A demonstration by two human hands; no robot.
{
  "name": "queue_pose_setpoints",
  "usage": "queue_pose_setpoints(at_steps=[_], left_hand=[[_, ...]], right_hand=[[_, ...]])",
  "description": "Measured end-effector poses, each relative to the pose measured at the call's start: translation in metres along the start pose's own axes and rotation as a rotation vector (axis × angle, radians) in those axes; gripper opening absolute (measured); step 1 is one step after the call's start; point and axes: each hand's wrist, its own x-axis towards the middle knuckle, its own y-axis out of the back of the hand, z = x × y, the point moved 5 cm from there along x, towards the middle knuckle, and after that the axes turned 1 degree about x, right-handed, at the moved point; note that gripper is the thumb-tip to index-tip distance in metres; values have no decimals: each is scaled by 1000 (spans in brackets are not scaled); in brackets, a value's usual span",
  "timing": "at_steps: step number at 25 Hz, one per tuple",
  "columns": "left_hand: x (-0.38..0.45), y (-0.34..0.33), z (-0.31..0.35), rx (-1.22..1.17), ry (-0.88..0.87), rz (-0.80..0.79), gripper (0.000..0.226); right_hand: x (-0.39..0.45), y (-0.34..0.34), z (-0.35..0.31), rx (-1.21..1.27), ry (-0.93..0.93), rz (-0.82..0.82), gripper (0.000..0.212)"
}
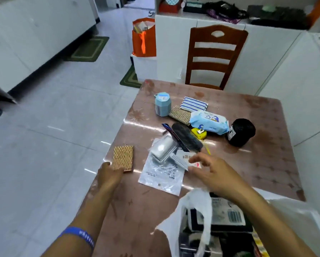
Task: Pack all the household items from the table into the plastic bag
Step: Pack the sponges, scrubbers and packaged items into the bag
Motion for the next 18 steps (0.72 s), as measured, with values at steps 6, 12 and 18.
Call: queue_pose_setpoints(at_steps=[6, 12, 18], left_hand=[[61, -40, -5, -219, 112, -56, 52], [-74, -4, 97, -609, -195, -398, 19], [-282, 22, 167, -472, -815, -681, 38]], right_hand=[[5, -6, 46, 258, -127, 174, 7], [-36, 26, 15, 809, 78, 639, 32], [-96, 49, -25, 947, 215, 370, 31]])
